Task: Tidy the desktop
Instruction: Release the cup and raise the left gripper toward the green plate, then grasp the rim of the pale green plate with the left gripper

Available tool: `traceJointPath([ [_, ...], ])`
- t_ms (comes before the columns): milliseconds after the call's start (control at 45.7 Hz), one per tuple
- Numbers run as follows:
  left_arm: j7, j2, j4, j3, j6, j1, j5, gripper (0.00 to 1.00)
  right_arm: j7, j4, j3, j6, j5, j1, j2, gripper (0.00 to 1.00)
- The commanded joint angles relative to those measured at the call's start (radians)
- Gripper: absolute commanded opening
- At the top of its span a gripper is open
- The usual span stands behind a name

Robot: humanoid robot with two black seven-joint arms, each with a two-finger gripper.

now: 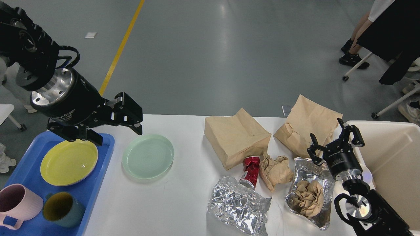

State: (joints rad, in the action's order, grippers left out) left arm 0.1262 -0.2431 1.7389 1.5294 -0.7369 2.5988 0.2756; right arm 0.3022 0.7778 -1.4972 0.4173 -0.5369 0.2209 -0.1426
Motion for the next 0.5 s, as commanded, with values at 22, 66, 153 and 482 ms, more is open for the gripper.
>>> traceJointPath([
  [22, -0.005, 0.004, -0.002, 0.001, 0.010, -0.026, -0.006, 0.96, 0.000, 0.001, 0.000, 0.000, 0.000, 0.000, 0.001, 1.00],
  [66, -0.002, 0.004, -0.004, 0.001, 0.010, -0.040, -0.006, 0.96, 0.000, 0.001, 0.000, 0.000, 0.000, 0.000, 0.000, 1.00],
  [153, -0.002, 0.004, -0.016, -0.003, 0.017, -0.092, -0.006, 0.96, 0.000, 0.001, 0.000, 0.000, 0.000, 0.000, 0.001, 1.00],
  [482, 0.004, -0.008, -0.176, -0.058, 0.126, -0.362, 0.023, 0.96, 0.000, 0.001, 0.000, 0.000, 0.000, 0.000, 0.000, 1.00],
])
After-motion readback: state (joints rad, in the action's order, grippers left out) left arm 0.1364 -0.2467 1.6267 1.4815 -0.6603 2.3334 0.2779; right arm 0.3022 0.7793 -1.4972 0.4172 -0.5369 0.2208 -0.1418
